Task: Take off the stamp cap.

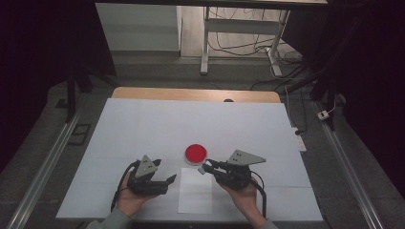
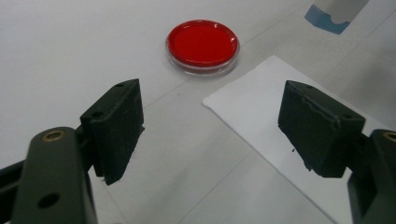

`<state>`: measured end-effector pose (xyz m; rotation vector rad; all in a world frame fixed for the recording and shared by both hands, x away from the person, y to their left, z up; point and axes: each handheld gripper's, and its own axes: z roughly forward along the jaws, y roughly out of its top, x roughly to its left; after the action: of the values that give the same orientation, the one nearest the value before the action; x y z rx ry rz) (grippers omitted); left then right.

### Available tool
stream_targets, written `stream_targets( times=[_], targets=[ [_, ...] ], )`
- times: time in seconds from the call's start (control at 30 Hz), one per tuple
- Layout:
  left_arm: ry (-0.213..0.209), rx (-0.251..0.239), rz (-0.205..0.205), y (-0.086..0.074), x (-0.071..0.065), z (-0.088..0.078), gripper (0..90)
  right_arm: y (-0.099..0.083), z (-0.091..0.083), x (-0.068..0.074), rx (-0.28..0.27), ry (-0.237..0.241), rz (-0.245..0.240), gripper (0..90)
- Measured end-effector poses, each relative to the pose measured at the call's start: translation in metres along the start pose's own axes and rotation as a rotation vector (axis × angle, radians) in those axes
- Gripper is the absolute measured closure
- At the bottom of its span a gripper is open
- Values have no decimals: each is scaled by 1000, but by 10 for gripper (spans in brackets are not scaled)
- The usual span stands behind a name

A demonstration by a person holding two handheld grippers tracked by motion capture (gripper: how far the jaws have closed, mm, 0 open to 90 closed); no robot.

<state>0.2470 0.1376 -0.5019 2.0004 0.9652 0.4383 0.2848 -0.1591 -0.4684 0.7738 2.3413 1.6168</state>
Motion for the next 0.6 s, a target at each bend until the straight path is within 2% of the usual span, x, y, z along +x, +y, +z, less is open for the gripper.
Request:
stream_targets(
  times=[0.33, 0.6],
  targets=[
    [-24, -6, 22, 22, -10, 8, 230, 1, 0, 2, -4, 1, -11, 753],
    [-45, -36, 9, 26, -14, 13, 230, 0, 1, 1, -2, -4, -14, 753]
  ],
)
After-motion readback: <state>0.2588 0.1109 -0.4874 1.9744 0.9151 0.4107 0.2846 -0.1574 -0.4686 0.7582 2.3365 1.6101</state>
